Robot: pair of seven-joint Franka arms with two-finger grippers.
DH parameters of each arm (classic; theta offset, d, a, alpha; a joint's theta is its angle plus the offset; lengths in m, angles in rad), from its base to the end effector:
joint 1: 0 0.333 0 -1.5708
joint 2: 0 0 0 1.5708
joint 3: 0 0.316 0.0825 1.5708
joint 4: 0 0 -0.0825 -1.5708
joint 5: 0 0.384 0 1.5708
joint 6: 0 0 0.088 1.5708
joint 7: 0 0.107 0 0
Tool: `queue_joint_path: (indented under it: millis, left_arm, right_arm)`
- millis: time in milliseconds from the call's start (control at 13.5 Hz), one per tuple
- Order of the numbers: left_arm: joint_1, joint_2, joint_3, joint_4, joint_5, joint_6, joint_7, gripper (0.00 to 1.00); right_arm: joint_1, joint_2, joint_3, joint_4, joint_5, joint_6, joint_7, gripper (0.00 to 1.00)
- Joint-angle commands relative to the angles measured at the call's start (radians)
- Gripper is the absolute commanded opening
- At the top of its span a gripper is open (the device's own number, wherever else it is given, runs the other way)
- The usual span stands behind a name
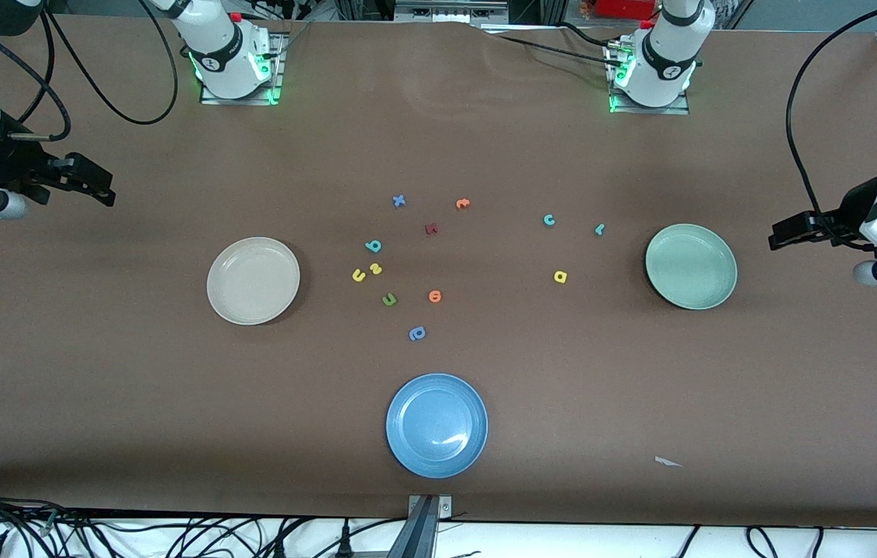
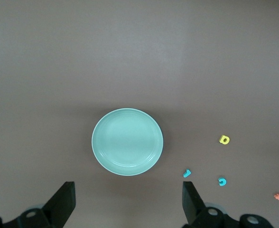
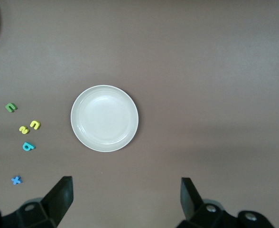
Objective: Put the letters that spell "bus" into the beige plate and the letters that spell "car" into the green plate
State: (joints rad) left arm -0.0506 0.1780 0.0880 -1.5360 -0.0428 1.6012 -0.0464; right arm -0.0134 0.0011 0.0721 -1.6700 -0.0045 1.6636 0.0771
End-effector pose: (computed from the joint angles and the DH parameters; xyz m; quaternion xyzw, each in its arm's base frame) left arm 0.6041 0.0141 0.5404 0.9974 0.0434 -0.0561 0.0133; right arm 0.5594 0.0324 0.5849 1.0000 -0.0090 -0.0036 0.0024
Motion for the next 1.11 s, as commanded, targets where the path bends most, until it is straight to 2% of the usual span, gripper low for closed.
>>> queue_joint_path:
  millis: [0, 1037]
  left_arm:
    - [0.0, -0.009, 0.001, -0.007, -0.014, 0.008, 0.033, 0.99]
    - [0.001, -0.002, 0.003, -0.009, -0.014, -0.004, 0.033, 0.99]
  right_arm:
    - [-0.011, 0.007, 0.005, 0.019, 0.0, -0.012, 0.006, 1.0]
    - [-0.011, 0.007, 0.005, 0.021, 0.0, -0.016, 0.003, 1.0]
